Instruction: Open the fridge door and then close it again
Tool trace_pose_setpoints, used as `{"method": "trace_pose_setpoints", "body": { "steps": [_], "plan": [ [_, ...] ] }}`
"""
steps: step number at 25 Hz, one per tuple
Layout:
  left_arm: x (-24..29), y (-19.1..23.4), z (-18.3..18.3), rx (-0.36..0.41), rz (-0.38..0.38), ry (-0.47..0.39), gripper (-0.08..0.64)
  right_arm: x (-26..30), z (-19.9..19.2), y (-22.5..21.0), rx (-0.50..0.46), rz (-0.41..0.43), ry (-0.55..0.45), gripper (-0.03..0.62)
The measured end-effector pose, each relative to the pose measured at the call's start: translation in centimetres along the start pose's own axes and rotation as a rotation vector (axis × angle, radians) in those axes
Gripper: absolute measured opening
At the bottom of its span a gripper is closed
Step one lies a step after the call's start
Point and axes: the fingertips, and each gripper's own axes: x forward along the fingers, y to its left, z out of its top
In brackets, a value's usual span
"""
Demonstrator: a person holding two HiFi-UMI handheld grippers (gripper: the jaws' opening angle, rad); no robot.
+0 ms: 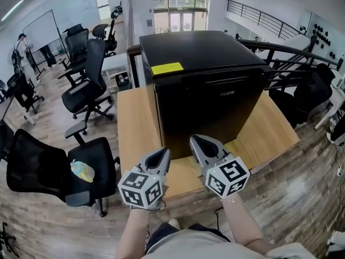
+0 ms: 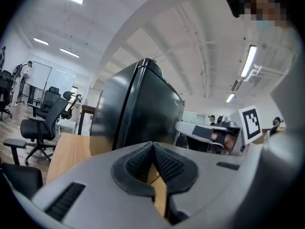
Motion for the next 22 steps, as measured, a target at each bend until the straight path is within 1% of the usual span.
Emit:
{"method": "trace_pose_setpoints", "body": {
  "steps": [5,9,11,13,16,19,22],
  "plan": [
    [0.4,-3.7,-0.8,0.023,-0.007,0.016,0.006,-3.7,0.3,-0.8,-0.06,-0.017,0.001,-0.002],
    [0.6,-6.7,-2.3,0.071,-0.006,0.045,0.006,-6.3,0.0,-1.2,-0.072,-0.049,0.018,-0.002],
    [0.7,-8.0,-3.0,0.072,-0.005,0.051,0.006,-7.6,-0.5,-1.1,-0.087,-0.061,0.039,-0.002],
    [0.6,-9.1,-3.6,0.077,0.004,0.056,0.006,-8.8,-1.0,-1.0,-0.077,-0.061,0.051,-0.002],
    [0.6,-10.4,-4.4,0.093,0.024,0.07,0.006,-10.2,-1.5,-0.9,-0.065,-0.06,0.061,-0.002],
    [0.3,-11.2,-4.7,0.095,0.036,0.079,0.006,-11.3,-1.9,-0.6,-0.087,-0.055,0.077,-0.002],
    [-0.1,-11.5,-4.6,0.106,0.054,0.075,0.006,-12.1,-2.1,-0.4,-0.089,-0.051,0.086,-0.002]
  ]
}}
